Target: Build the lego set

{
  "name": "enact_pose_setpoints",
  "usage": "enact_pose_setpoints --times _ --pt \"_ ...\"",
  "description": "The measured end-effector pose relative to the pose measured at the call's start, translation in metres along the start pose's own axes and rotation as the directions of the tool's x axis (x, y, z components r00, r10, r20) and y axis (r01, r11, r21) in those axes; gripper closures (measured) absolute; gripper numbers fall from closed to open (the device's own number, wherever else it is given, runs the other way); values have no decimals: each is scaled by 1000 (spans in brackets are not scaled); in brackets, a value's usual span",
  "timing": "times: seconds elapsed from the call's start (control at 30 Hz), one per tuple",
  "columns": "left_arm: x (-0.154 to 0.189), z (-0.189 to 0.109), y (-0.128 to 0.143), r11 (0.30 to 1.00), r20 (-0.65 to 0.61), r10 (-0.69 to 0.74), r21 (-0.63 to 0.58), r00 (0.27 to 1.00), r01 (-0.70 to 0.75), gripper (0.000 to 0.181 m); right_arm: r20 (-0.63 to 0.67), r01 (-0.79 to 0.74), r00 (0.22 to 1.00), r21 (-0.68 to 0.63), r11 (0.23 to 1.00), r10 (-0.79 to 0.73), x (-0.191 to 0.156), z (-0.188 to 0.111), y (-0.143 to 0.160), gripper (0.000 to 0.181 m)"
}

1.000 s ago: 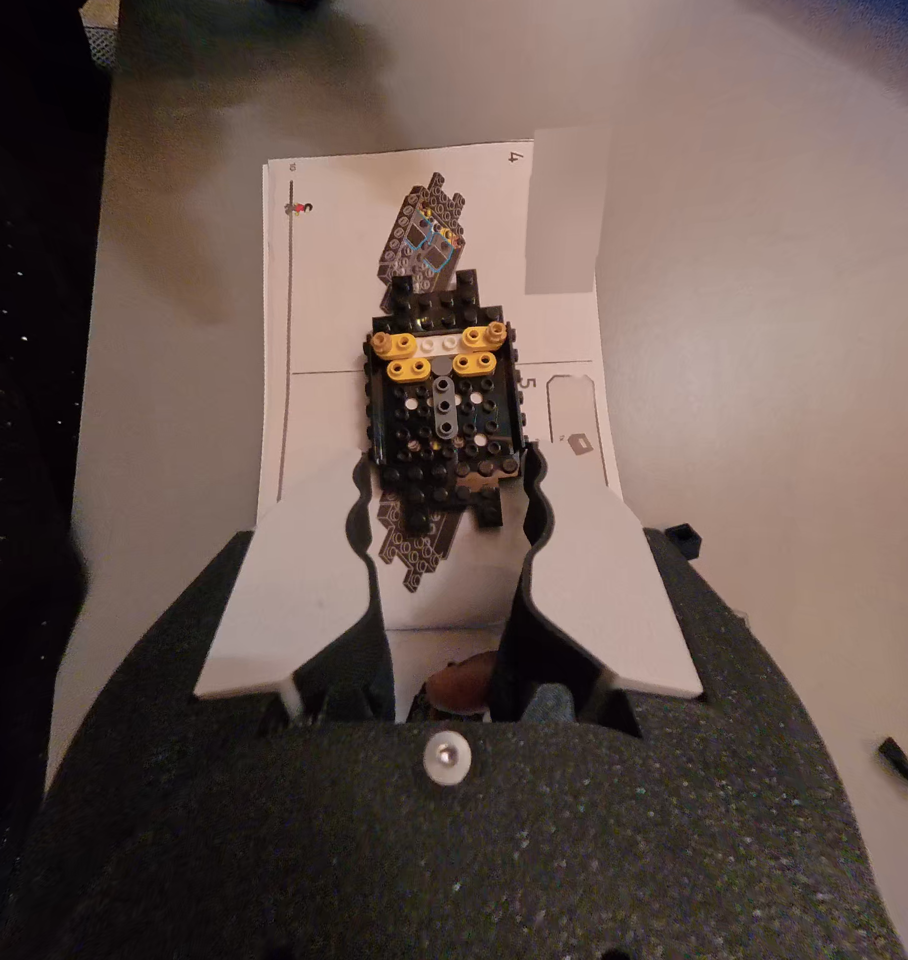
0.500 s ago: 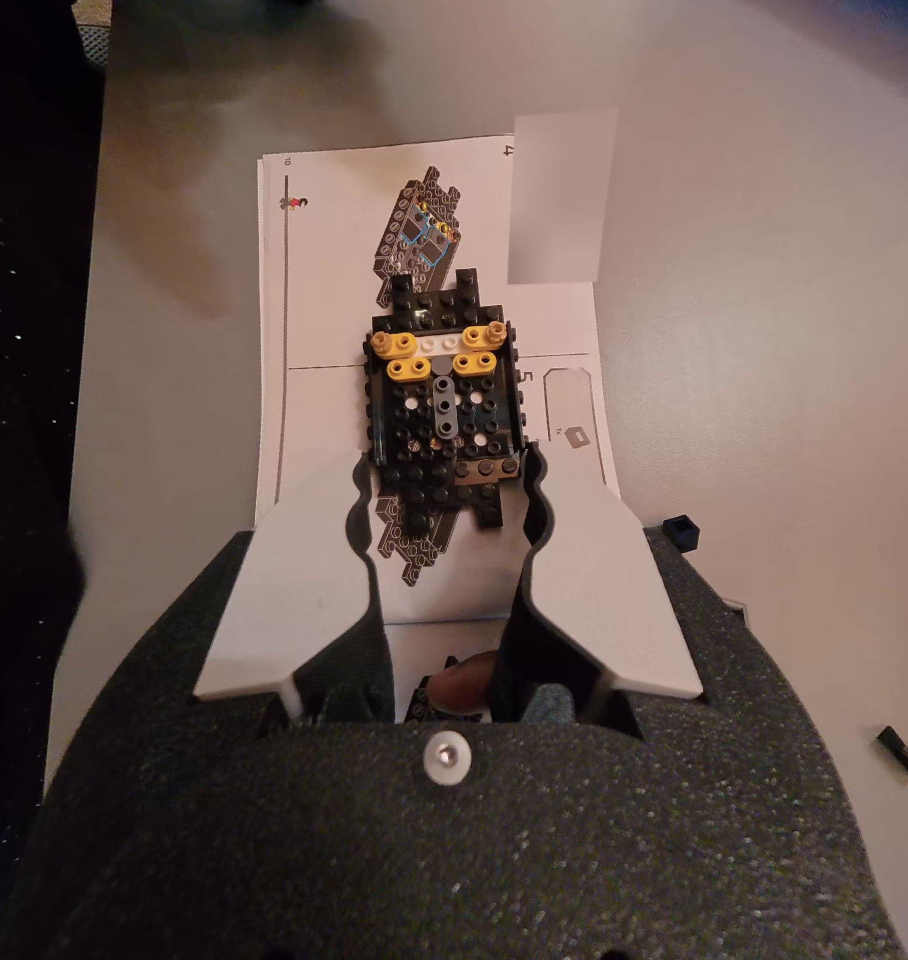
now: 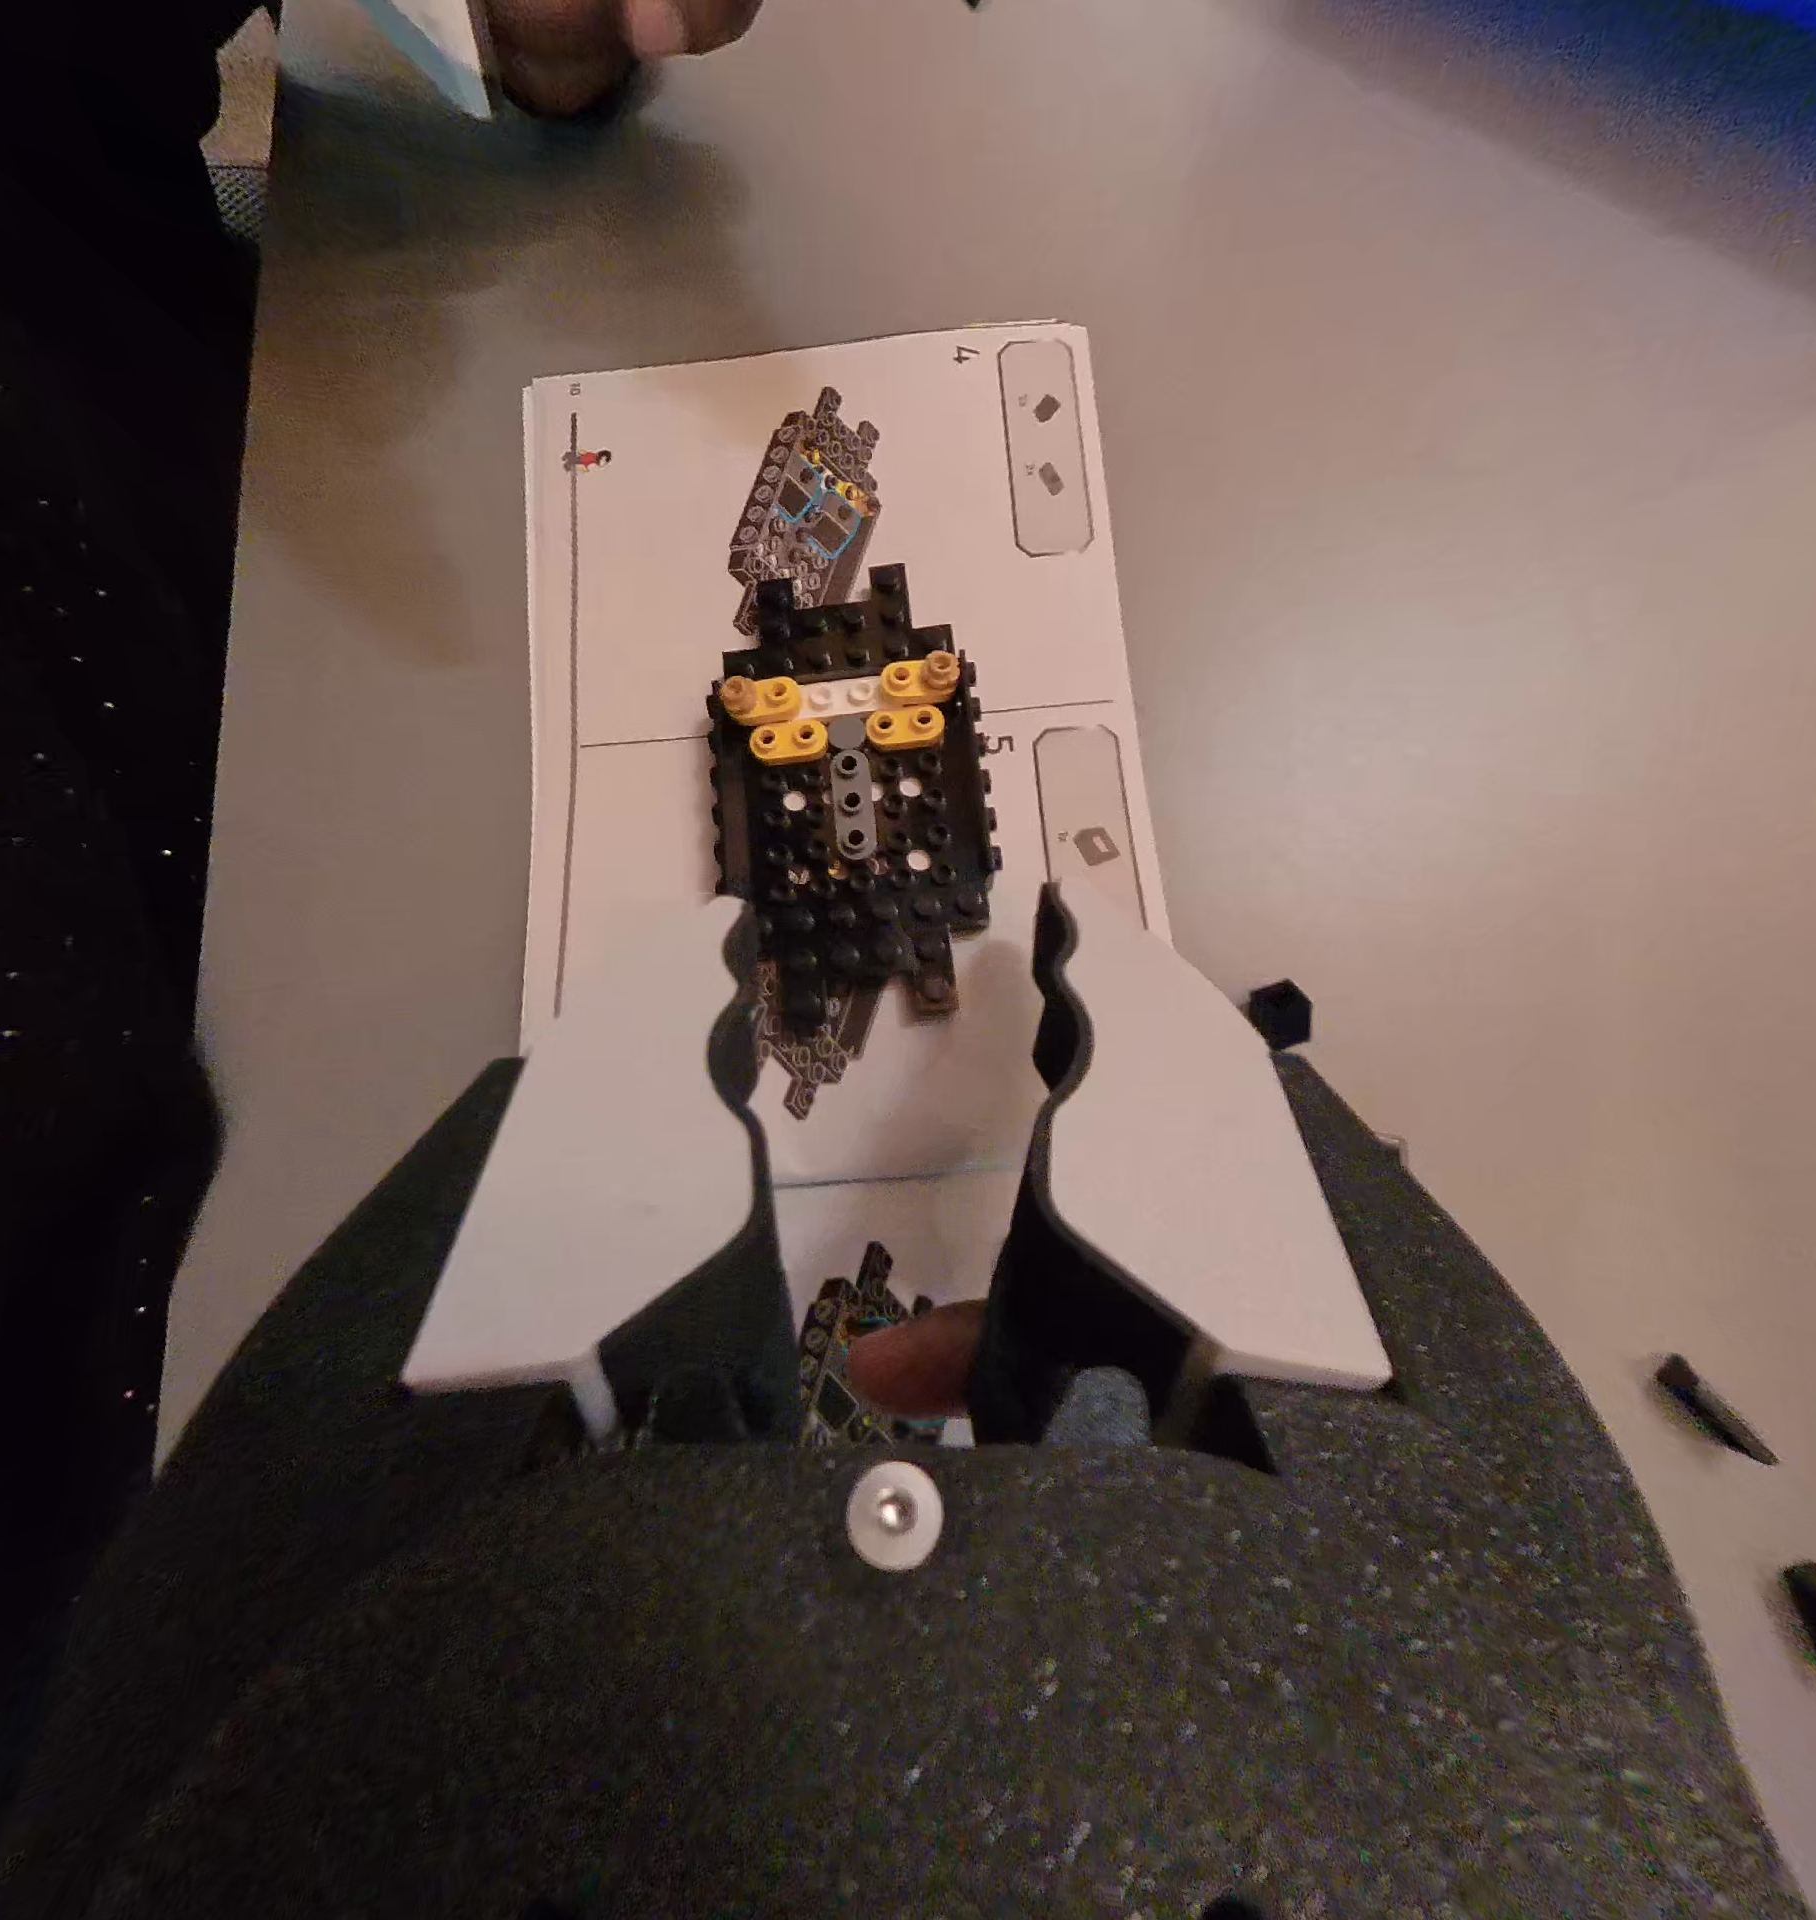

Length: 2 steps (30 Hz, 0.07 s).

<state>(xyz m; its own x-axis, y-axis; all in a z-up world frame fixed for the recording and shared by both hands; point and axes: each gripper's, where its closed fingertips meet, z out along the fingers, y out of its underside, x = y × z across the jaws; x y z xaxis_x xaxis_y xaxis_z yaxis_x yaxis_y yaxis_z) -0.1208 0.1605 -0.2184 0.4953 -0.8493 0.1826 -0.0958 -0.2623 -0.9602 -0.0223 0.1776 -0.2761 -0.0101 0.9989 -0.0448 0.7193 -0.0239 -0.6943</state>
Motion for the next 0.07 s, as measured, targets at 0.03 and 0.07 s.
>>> enact_pose_setpoints --times 0.03,0.07 --pt "0 0 0 1000 0 1 -1 1000 -1 108 3 4 1000 3 1000 -4 0 -2 0 137" --pt "0 0 0 1000 1 3 -3 1000 -3 108 9 9 1000 10 1000 -9 0 -4 0 144"
